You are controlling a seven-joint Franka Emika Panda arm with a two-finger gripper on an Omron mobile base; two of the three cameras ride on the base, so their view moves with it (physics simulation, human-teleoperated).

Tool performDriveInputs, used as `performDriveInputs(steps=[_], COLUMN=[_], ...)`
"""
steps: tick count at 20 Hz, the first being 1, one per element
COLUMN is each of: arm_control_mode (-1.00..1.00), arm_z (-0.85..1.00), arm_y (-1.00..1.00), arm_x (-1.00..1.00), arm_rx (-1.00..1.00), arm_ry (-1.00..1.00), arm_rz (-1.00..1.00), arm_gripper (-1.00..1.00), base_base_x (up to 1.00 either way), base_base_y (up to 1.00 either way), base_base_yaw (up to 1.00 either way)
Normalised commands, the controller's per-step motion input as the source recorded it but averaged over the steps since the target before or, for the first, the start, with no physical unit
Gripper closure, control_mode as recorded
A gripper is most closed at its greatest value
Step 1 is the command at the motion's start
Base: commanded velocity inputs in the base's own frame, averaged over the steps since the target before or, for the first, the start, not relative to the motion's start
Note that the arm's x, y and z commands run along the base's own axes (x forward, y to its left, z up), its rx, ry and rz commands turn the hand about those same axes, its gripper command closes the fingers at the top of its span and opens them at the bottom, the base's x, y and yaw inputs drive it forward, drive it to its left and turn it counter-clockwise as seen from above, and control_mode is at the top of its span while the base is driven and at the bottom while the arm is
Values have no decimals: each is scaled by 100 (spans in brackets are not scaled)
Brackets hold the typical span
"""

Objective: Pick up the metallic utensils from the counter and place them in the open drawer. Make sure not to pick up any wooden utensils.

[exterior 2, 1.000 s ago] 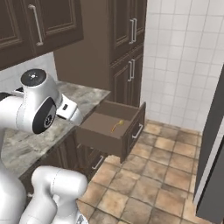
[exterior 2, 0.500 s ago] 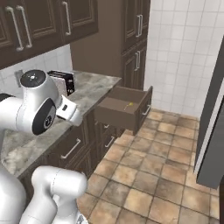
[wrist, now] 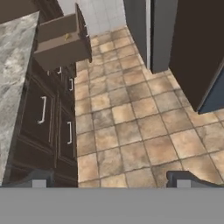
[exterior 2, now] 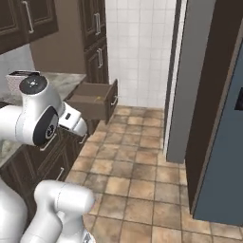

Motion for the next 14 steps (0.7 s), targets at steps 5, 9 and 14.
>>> performDriveInputs(steps=[5,9,14], arm_control_mode=[100,100,100], arm_z=[0,0,0], arm_y=[0,0,0], arm_x=[0,0,0], arm_rx=[0,0,0], arm_ry=[0,0,0], arm_rz=[0,0,0], arm_gripper=[-100,-100,-100], base_base_x=[-52,0,10], base_base_y=[-42,-22,-13], base_base_yaw=[-68,-85,-84])
